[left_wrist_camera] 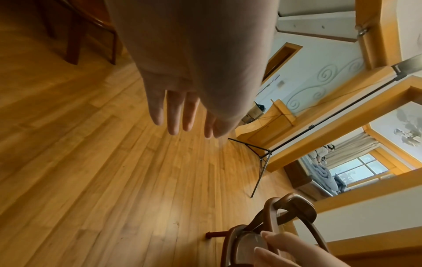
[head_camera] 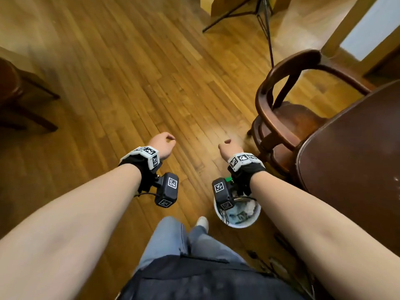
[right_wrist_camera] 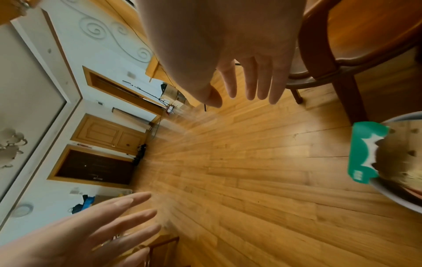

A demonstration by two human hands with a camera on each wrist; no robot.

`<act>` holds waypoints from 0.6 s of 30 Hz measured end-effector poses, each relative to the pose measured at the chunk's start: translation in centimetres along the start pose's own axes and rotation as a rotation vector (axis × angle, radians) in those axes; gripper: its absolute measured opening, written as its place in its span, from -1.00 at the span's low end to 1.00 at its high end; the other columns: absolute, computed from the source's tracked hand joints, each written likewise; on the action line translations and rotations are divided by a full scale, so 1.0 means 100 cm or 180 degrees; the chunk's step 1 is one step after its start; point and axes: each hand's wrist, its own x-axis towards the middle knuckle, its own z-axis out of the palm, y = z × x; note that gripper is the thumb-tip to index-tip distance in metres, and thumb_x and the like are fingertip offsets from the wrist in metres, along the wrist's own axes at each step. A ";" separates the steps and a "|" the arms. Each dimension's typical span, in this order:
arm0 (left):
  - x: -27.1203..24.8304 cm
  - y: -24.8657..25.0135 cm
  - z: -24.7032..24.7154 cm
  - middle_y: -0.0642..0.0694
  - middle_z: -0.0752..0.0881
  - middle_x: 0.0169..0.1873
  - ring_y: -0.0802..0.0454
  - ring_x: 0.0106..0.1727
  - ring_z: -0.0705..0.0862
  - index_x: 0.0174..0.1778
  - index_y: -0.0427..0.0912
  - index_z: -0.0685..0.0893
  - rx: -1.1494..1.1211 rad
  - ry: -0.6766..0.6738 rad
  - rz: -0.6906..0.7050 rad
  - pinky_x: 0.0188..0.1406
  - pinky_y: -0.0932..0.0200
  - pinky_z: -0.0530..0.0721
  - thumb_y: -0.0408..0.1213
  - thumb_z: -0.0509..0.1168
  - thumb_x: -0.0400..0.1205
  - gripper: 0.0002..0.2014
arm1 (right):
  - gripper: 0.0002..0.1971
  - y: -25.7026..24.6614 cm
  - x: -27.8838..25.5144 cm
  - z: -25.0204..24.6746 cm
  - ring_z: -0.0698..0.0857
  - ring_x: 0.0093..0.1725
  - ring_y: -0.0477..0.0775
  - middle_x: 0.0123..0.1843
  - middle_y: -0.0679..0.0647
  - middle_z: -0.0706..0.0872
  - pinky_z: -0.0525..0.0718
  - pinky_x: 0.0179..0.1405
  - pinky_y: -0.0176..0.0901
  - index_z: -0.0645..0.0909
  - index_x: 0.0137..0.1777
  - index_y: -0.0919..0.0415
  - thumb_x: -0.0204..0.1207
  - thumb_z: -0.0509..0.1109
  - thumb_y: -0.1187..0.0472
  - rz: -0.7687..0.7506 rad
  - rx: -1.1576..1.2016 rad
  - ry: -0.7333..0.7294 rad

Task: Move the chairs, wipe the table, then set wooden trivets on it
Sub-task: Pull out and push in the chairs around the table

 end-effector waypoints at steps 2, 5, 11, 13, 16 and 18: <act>0.033 0.020 -0.007 -0.27 0.70 0.16 -0.24 0.16 0.66 0.24 -0.24 0.64 0.0021 -0.0018 0.0094 0.03 0.10 0.56 -0.25 0.20 0.68 -0.73 | -0.54 -0.021 0.025 -0.008 0.54 0.40 0.26 0.40 0.24 0.59 0.46 0.35 -0.07 0.41 0.49 0.22 0.59 0.24 0.18 0.0007 0.0100 0.0052; 0.102 0.054 -0.020 -0.26 0.65 0.26 -0.23 0.25 0.61 0.35 -0.23 0.56 0.0081 -0.0126 0.0275 0.17 0.10 0.52 -0.22 0.21 0.69 -0.67 | -0.54 -0.062 0.076 -0.025 0.55 0.38 0.27 0.40 0.24 0.58 0.47 0.33 -0.07 0.42 0.48 0.20 0.57 0.25 0.16 0.0080 0.0232 0.0214; 0.241 0.117 -0.047 -0.31 0.54 0.38 -0.25 0.36 0.54 0.48 -0.19 0.42 0.0338 -0.0391 0.0710 0.34 0.01 0.48 -0.18 0.21 0.69 -0.57 | -0.54 -0.125 0.173 -0.054 0.50 0.42 0.29 0.44 0.23 0.54 0.45 0.36 -0.02 0.47 0.44 0.19 0.53 0.25 0.15 0.0315 0.0440 0.0689; 0.287 0.144 -0.059 -0.31 0.54 0.37 -0.24 0.35 0.55 0.47 -0.19 0.43 0.0415 -0.0546 0.0839 0.34 0.00 0.48 -0.17 0.21 0.69 -0.57 | -0.54 -0.144 0.199 -0.067 0.47 0.44 0.31 0.45 0.25 0.52 0.46 0.42 0.01 0.45 0.44 0.18 0.53 0.25 0.15 0.0499 0.0523 0.0783; 0.345 0.189 -0.068 -0.29 0.56 0.37 -0.22 0.35 0.56 0.46 -0.20 0.45 0.0529 -0.0672 0.1074 0.33 0.02 0.49 -0.15 0.21 0.69 -0.58 | -0.54 -0.166 0.232 -0.083 0.50 0.40 0.32 0.44 0.28 0.49 0.49 0.41 0.08 0.43 0.45 0.14 0.53 0.24 0.19 0.0675 0.0807 0.0966; 0.375 0.219 -0.067 -0.29 0.56 0.37 -0.22 0.36 0.55 0.45 -0.21 0.46 0.0609 -0.0813 0.1193 0.31 0.04 0.48 -0.12 0.19 0.70 -0.58 | -0.53 -0.173 0.251 -0.097 0.58 0.31 0.34 0.39 0.28 0.53 0.56 0.33 0.09 0.39 0.46 0.09 0.52 0.23 0.18 0.0771 0.0954 0.1152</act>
